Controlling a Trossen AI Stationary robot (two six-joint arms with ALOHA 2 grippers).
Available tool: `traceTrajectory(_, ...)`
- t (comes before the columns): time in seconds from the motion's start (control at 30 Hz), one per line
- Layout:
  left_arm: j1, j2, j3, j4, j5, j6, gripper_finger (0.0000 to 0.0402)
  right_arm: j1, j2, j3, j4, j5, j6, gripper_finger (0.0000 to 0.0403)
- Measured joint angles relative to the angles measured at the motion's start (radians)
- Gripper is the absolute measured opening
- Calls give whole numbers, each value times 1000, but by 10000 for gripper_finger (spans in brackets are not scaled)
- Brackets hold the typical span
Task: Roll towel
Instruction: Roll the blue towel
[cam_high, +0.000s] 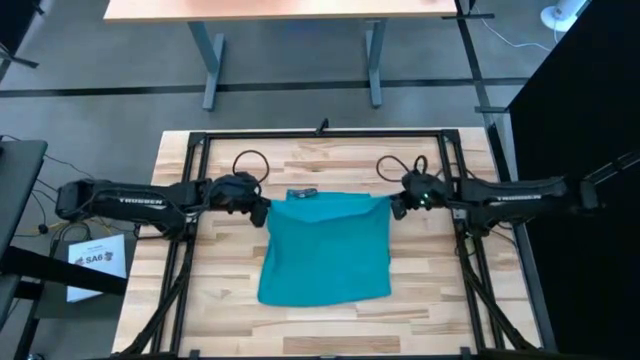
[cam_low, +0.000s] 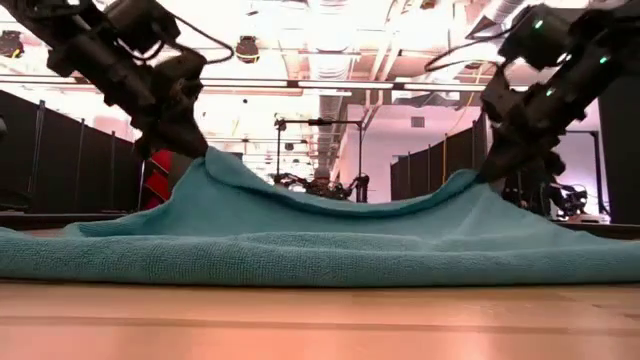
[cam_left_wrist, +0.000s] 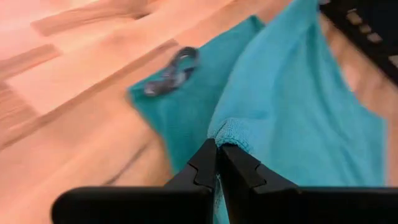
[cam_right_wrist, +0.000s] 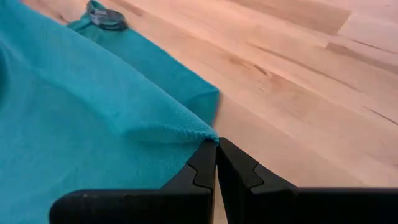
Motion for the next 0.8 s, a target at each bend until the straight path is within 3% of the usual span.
traceTrajectory(0.2,99,21,-50,16,67,31,25,-86,108,-4,55,-92,-74,10)
traceTrajectory(0.5,227,24,-54,106,194,122,108,-173,138,9,151,-144,-126,98)
traceTrajectory(0.63,186,28,-52,159,341,124,119,-131,93,42,168,-270,-218,107)
traceTrajectory(0.8,63,101,-52,109,304,214,111,-50,134,44,150,-279,-349,107)
